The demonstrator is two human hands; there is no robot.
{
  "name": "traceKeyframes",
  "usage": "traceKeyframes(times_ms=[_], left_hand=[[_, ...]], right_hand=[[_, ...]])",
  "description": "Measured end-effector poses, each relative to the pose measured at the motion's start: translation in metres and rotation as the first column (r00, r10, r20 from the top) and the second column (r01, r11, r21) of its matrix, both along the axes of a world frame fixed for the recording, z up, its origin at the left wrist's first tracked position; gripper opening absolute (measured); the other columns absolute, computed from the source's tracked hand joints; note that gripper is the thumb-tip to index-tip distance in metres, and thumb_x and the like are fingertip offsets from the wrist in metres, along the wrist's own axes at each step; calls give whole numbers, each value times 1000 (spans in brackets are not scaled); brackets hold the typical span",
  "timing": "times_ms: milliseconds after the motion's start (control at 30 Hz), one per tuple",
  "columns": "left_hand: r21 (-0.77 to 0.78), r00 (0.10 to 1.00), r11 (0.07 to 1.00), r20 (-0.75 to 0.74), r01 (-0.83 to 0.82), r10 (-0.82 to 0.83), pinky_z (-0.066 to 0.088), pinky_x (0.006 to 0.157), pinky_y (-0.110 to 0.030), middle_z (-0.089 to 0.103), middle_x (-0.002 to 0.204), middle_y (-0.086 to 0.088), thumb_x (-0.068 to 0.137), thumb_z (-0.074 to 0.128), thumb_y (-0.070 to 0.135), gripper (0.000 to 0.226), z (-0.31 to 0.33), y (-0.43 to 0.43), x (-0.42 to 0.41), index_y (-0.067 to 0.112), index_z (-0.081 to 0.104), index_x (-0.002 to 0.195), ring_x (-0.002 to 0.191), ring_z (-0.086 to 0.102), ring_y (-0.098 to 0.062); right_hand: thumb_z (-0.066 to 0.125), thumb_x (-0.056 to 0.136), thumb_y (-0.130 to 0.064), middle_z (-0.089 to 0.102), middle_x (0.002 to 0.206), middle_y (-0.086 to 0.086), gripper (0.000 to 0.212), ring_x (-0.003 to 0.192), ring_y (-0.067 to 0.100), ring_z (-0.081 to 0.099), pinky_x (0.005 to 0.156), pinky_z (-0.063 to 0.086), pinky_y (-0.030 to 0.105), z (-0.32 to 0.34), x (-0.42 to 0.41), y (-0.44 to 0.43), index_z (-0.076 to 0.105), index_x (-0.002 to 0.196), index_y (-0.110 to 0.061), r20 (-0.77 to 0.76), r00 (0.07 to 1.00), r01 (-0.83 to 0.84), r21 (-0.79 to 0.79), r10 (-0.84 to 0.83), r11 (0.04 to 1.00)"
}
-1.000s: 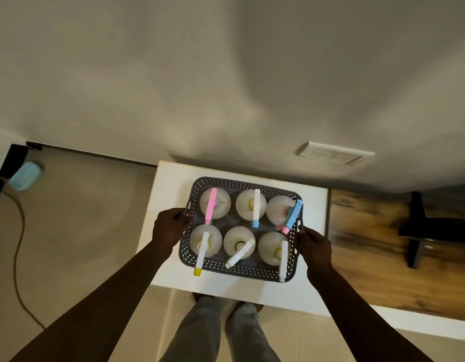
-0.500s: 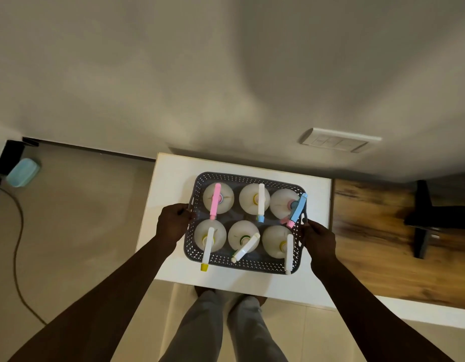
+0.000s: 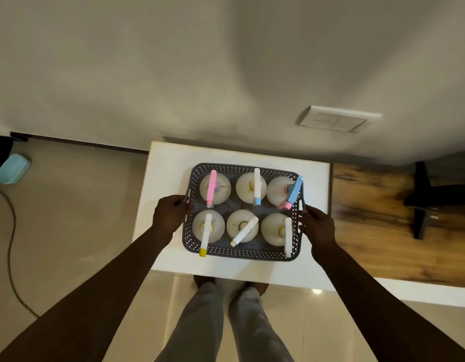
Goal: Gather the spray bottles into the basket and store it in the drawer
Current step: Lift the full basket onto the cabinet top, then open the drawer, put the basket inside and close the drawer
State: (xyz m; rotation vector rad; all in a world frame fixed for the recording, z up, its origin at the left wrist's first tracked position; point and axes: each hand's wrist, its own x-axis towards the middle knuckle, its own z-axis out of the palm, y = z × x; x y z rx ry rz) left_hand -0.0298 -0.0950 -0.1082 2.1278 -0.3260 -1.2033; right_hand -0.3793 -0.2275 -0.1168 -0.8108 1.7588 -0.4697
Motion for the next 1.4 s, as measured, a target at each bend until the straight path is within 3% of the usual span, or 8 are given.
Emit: traceKeyframes(times_ms=[167, 533, 700, 800, 933, 1100, 1233, 1400], left_hand=[[-34, 990, 990, -16, -137, 137, 55, 106, -53, 73, 125, -19, 102, 59, 10, 30, 1, 19, 5, 8, 70, 130, 107, 71, -33], [21, 922, 936, 183, -351, 341, 58, 97, -50, 74, 116, -16, 99, 62, 11, 26, 17, 176, -6, 13, 73, 123, 80, 66, -15], [118, 931, 940, 220, -320, 290, 44, 118, -53, 59, 151, -5, 101, 68, 24, 45, 2, 235, -20, 20, 61, 145, 138, 57, -29], [127, 924, 921, 161, -367, 346, 38, 123, -49, 49, 160, -7, 102, 66, 27, 57, -14, 249, -20, 19, 49, 155, 145, 48, -27], [138, 921, 910, 73, -390, 384, 43, 113, -44, 59, 142, -11, 104, 60, 31, 40, -33, 243, -12, 17, 58, 141, 118, 56, -21], [116, 903, 896, 35, -428, 427, 37, 119, -42, 42, 165, -5, 103, 53, 35, 55, -63, 234, 4, 21, 46, 156, 153, 39, -25], [30, 850, 855, -93, -518, 518, 41, 117, -35, 64, 125, 7, 100, 61, 39, 29, -91, 224, 19, 29, 65, 127, 124, 57, -13], [-119, 780, 771, -130, -626, 612, 52, 105, -29, 72, 117, 1, 99, 61, 32, 16, -126, 230, 23, 24, 67, 112, 104, 70, -15]], right_hand=[[66, 102, -12, 67, 140, 15, 39, 118, 24, 62, 117, 47, 53, 21, -12, 26, 65, 141, -8, -16, 996, 88, -25, -89, 996], [64, 103, -11, 73, 109, -1, 30, 90, 13, 66, 105, 57, 51, 48, -87, 185, 70, 132, -10, -117, 956, 276, 28, -271, 961], [63, 103, -8, 70, 120, 15, 36, 100, 24, 66, 103, 57, 47, 16, -117, 235, 63, 139, -4, -80, 926, 376, 93, -369, 922], [65, 103, -10, 68, 129, 19, 38, 111, 30, 67, 105, 56, 48, -2, -122, 246, 62, 140, -3, -30, 921, 389, 111, -388, 915], [67, 103, -15, 66, 138, 18, 43, 121, 29, 66, 107, 56, 46, -24, -122, 240, 60, 144, -5, 15, 938, 345, 51, -346, 937], [66, 103, -17, 63, 143, 14, 47, 127, 25, 63, 110, 54, 44, -58, -122, 230, 56, 148, -7, 80, 930, 358, 22, -359, 933], [61, 104, -15, 59, 104, 2, 12, 99, 14, 57, 111, 54, 45, -81, -116, 219, 64, 115, -12, 121, 909, 401, 16, -400, 916], [56, 105, -8, 50, 108, 1, 14, 103, 14, 50, 113, 52, 43, -105, -107, 224, 54, 115, -17, 208, 887, 418, 20, -412, 908]])
